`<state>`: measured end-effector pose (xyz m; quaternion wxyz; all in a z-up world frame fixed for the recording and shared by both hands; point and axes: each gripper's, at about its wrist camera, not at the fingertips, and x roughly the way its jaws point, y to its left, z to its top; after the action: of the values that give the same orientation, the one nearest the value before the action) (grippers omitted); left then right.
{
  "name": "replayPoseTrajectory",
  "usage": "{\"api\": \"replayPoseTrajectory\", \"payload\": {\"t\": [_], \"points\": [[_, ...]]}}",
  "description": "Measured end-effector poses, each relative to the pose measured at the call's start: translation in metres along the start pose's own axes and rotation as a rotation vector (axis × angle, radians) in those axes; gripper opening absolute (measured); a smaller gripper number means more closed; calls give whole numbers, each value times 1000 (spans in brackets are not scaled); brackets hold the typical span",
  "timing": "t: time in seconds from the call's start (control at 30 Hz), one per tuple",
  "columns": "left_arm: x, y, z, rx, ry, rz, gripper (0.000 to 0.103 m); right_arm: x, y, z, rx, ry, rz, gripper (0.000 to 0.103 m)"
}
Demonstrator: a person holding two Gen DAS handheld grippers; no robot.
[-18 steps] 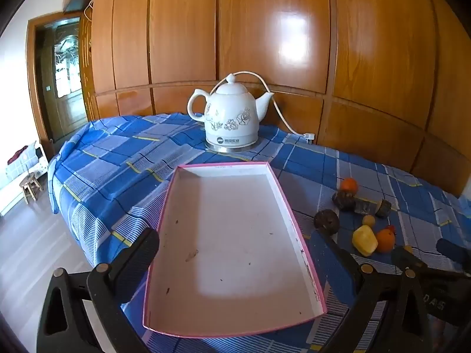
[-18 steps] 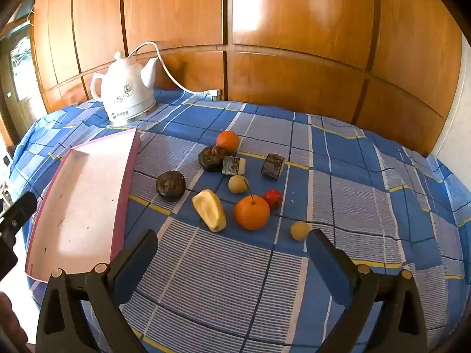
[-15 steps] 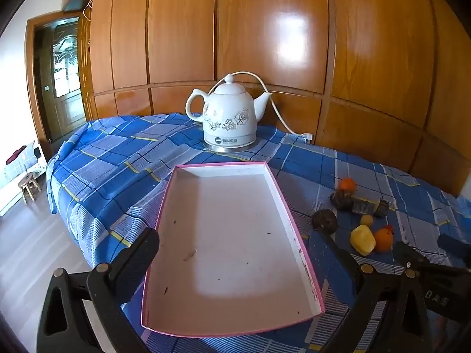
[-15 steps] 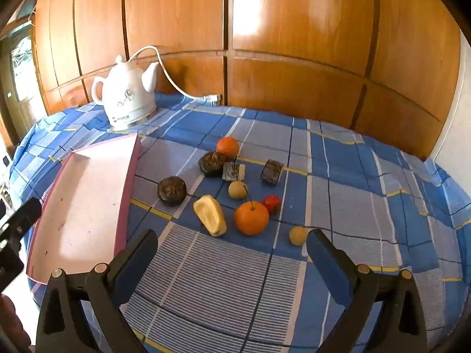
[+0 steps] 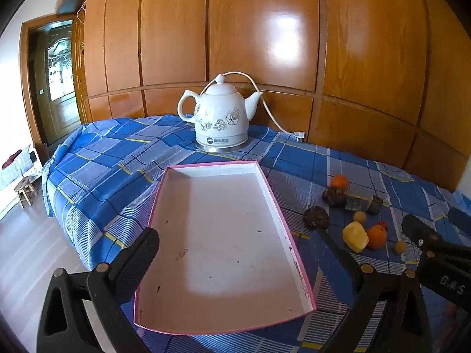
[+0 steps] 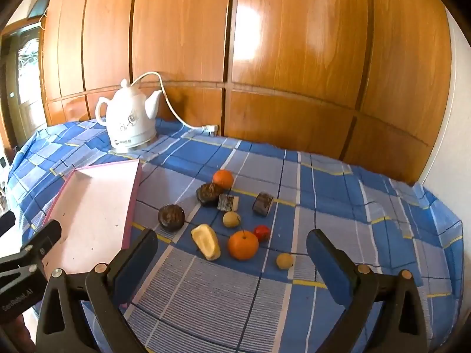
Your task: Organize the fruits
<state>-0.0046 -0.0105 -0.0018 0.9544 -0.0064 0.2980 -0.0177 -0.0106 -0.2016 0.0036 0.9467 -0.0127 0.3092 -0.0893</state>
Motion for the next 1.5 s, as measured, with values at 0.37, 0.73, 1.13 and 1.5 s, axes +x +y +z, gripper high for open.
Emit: {"api": "replayPoseTrajectory", "payload": {"t": [0.37, 0.73, 1.13, 1.5], "points": [[1, 6, 1, -31, 4, -9, 103, -9, -2, 5, 9, -56, -2, 103], [0, 4, 1, -23, -1, -27, 103, -20, -2, 8, -17, -127, -53, 103], [-3, 2, 0, -17, -3, -43, 103, -23, 2, 8, -42, -134, -56, 103], [-1, -5, -3, 11, 26, -94, 103, -5, -1, -1, -32, -55, -31, 103]]}}
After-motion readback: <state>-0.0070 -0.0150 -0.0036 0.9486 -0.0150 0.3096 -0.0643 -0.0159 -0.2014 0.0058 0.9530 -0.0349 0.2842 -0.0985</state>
